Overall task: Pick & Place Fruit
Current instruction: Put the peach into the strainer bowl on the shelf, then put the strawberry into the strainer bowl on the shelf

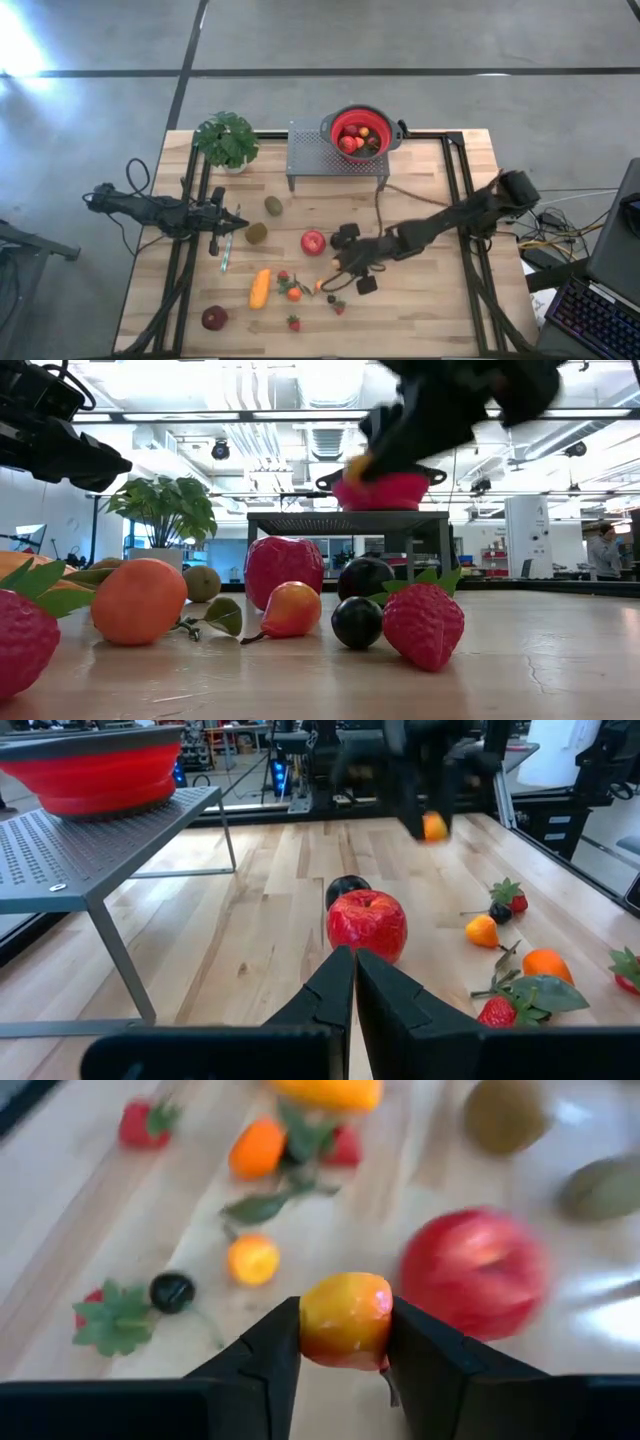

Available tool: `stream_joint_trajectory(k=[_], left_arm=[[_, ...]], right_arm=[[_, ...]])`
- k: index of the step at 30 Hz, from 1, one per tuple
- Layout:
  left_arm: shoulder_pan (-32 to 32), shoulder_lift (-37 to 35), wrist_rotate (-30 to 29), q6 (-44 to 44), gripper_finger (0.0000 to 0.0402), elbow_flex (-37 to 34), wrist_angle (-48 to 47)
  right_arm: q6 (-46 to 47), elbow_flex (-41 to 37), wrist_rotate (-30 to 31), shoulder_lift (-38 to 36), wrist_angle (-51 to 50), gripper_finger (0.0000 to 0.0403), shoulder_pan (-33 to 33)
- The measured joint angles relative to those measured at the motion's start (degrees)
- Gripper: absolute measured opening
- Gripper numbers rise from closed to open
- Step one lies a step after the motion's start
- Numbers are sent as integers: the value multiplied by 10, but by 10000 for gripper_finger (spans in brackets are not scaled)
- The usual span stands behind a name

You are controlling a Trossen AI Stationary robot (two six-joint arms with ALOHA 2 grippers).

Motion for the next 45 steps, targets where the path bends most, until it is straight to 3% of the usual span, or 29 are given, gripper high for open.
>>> stream_joint_trajectory(k=[8,15,22,30,45], left_arm=[[0,1,0,0,21,0,-4],[0,1,0,0,21,0,-5],[0,1,0,0,21,0,-7],[0,1,0,0,21,0,-8],[0,1,0,0,21,0,-8]], right_arm=[[-46,34,0,-131,-78,115,-97],[-51,121,0,-181,-197,130,-230],[-42,197,-60,-163,-259,121,-370],[-8,214,-82,-111,-274,125,-488],[-12,234,-92,-30,-298,203,-520]])
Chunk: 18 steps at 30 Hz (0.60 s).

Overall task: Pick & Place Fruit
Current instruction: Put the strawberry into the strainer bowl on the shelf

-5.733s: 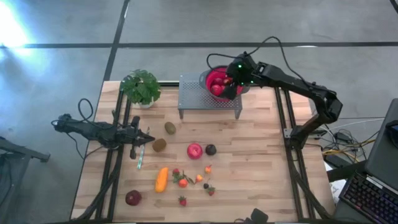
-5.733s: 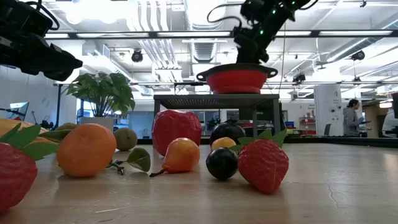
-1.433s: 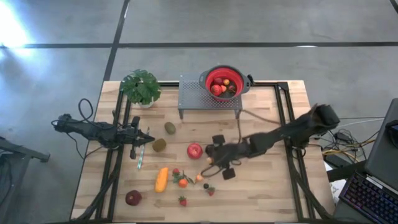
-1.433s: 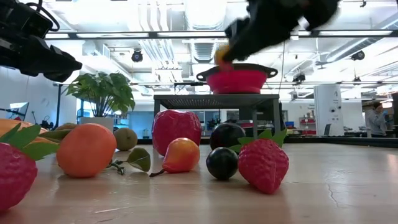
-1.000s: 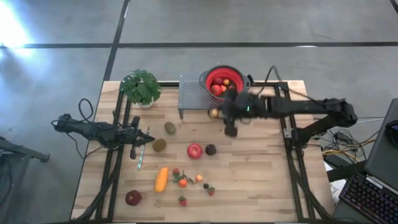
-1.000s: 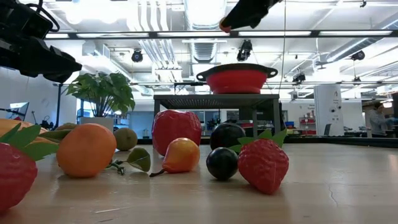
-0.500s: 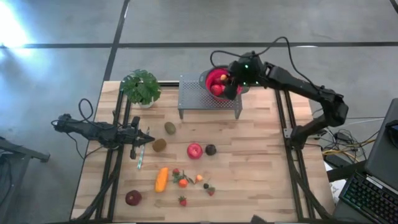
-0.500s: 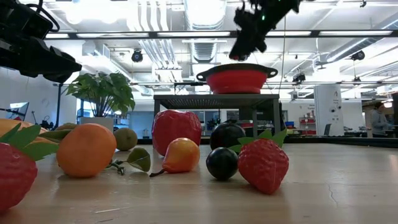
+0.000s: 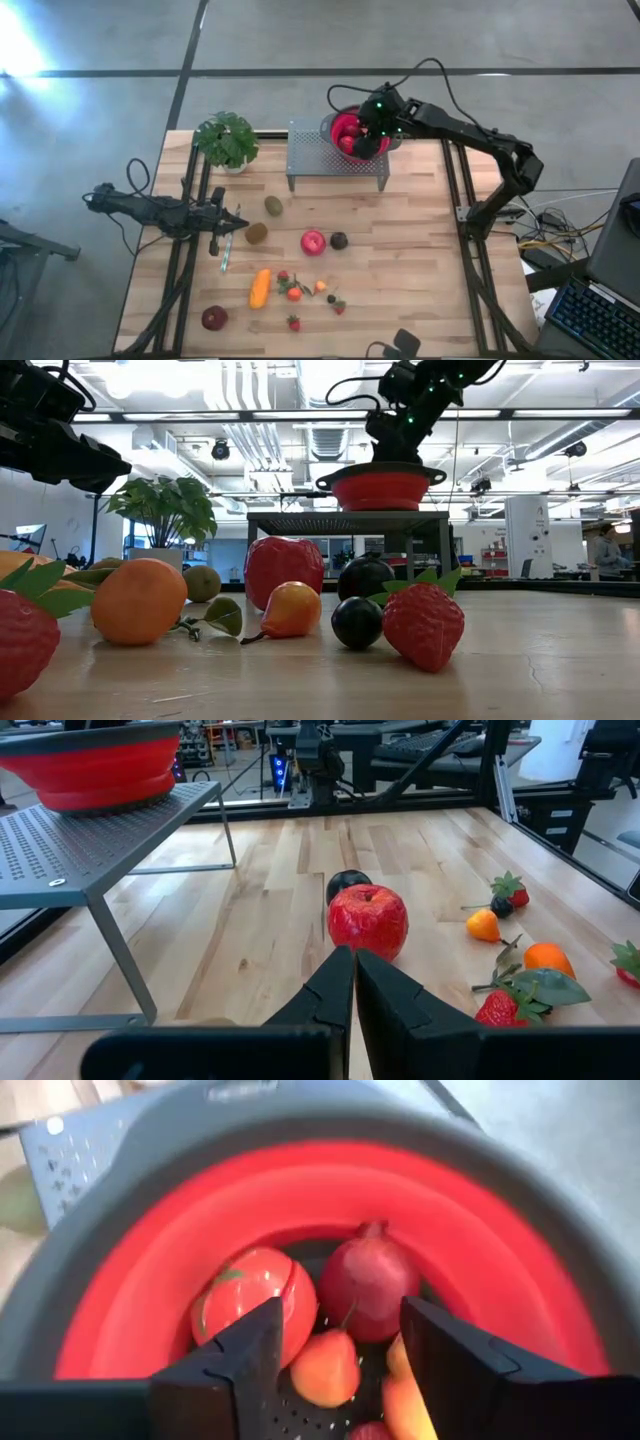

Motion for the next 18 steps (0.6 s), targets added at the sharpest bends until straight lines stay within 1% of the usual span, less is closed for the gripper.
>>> stream_joint_trajectory(k=[10,14,18], left_arm=[[0,0,0,0,21,0,0],[0,0,0,0,21,0,0],[0,0,0,0,21,0,0]], right_arm=[[-3,29,2,-15,-5,264,0],[-3,53,2,-15,-27,278,8],[-8,77,2,-18,-67,286,30]])
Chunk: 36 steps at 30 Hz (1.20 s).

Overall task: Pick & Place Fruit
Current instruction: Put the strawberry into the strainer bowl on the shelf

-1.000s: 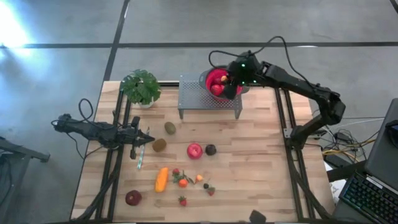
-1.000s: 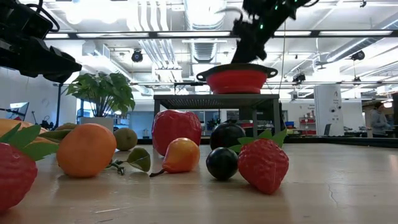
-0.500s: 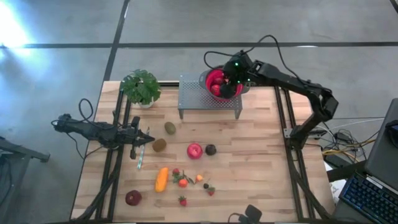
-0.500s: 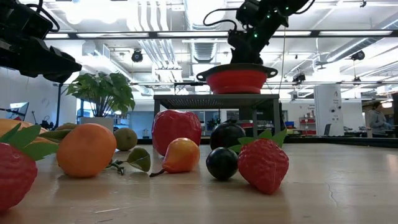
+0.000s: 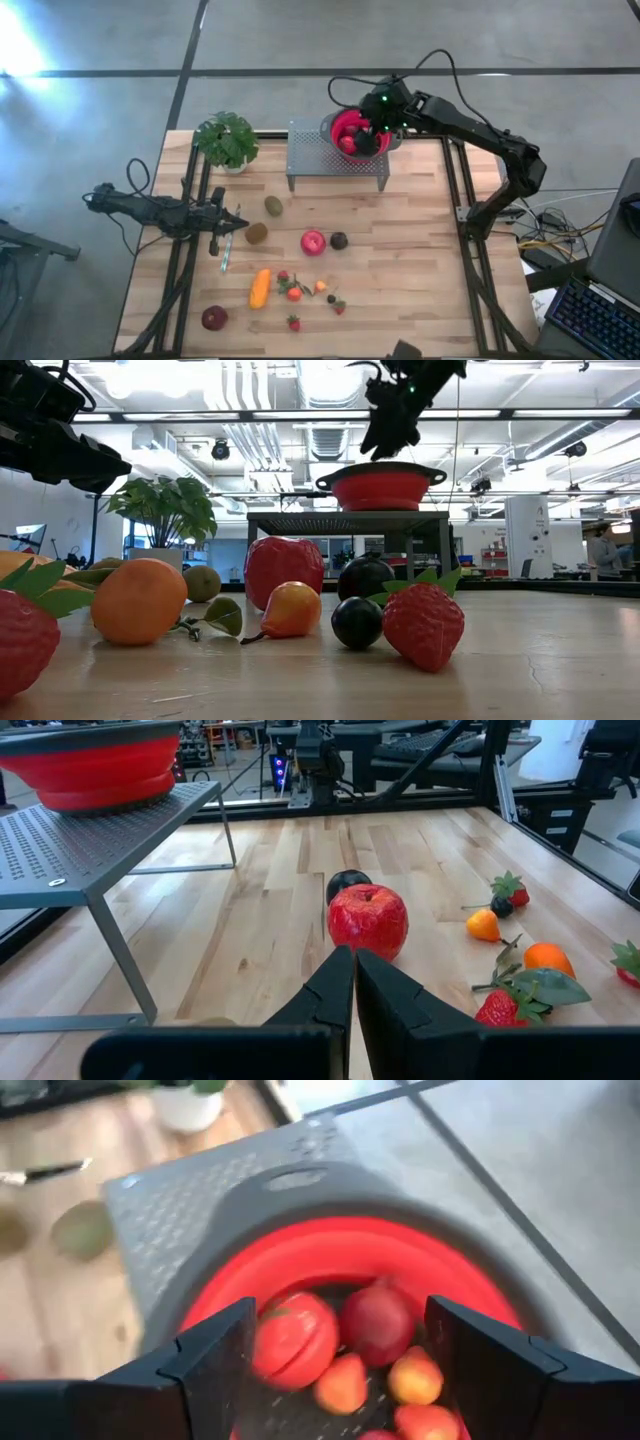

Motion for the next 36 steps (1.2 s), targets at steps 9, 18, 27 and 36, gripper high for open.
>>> stream_joint_trajectory(k=[9,18,27,36], left_arm=[[0,0,0,0,21,0,0],[0,0,0,0,21,0,0],[0,0,0,0,21,0,0],[0,0,0,0,21,0,0]], right_arm=[[-16,21,0,-5,-43,263,84],[-17,9,0,-9,-71,223,213],[20,-46,0,-9,-46,210,346],[71,-147,0,-8,49,216,456]])
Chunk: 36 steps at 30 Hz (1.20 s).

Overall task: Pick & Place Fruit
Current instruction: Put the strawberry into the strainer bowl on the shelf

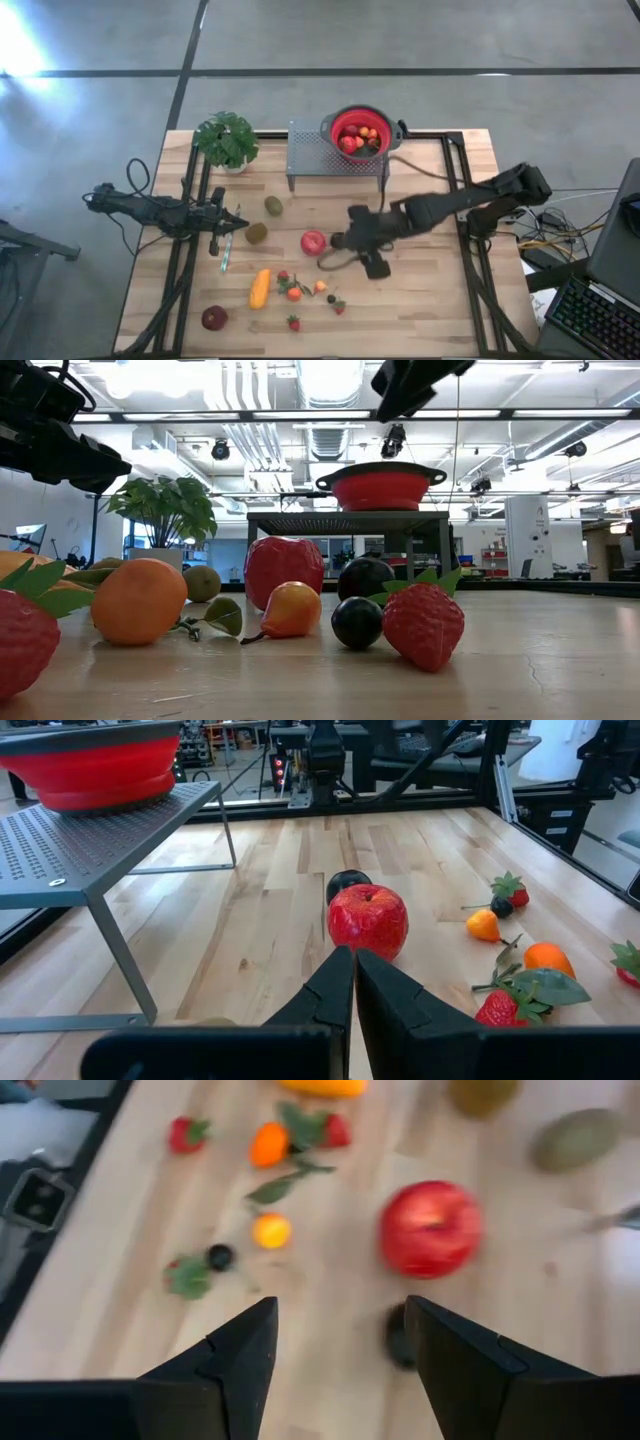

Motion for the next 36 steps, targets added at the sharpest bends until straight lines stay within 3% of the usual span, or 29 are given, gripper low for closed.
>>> stream_joint_trajectory(k=[12,22,31,36], left_arm=[[0,0,0,0,21,0,0],[0,0,0,0,21,0,0],[0,0,0,0,21,0,-2],[0,0,0,0,21,0,-3]], right_arm=[[43,-91,0,0,151,204,96],[43,-161,2,7,308,223,134],[30,-149,124,92,353,240,177],[54,-118,136,147,353,252,190]])
